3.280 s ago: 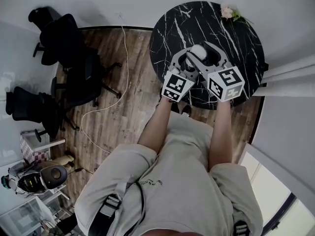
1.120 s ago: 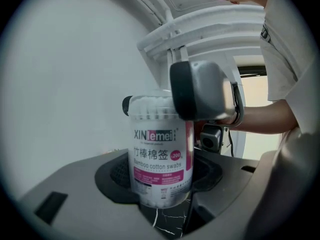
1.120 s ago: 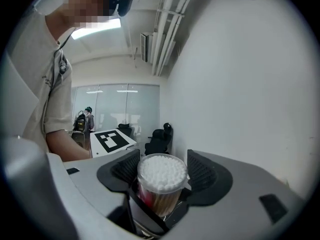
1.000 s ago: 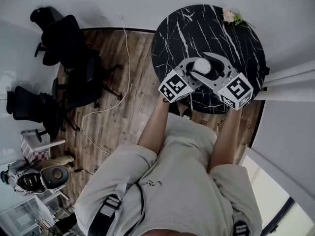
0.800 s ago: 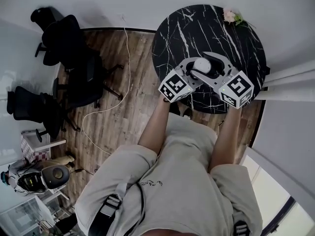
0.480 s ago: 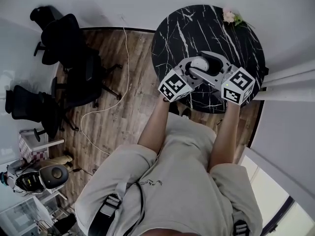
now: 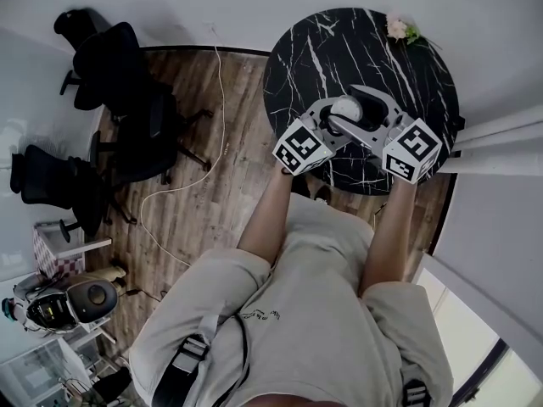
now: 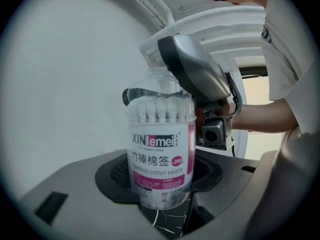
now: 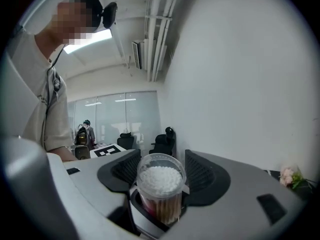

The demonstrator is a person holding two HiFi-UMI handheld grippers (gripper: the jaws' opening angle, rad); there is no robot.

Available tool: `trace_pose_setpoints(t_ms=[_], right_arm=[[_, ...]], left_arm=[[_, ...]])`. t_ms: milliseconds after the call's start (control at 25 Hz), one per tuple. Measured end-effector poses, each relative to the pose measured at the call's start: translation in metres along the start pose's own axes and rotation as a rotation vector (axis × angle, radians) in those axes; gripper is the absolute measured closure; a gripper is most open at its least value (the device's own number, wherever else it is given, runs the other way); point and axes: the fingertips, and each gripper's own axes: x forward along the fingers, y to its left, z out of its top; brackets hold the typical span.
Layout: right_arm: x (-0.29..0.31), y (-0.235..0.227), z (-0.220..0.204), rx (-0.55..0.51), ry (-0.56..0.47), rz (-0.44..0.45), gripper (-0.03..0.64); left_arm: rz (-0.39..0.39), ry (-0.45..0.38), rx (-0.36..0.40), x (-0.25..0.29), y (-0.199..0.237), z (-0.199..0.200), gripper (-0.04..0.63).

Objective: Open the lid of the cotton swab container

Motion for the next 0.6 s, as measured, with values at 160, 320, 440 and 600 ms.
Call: trace_pose_setpoints(t_ms=[160,320,440,600], right_arm=[[-0.004,0.0,0.012,-0.016,-0.047,-0.016,0.327],[-0.014,-0.01,0.027,-0.024,-0.12,-0.071,0.327],[-0.021,-0.018,0.031,-0.045,-0.131,-0.128,0.327],[-0.028,-0.027,0.033,-0.058,-0.139,-0.188,0.327]], left_arm=[[0.008,0.005,0.004,-0.003,0.002,0.001,0.344],[0.021,0.012,0.003,-0.007,0.007,-0.003,0.344],[0.029,0.001,0.0,-0.01,0.01,0.0,0.344],[0.038,-0.002,0.0,-0.013,0.014,0.003,0.344]])
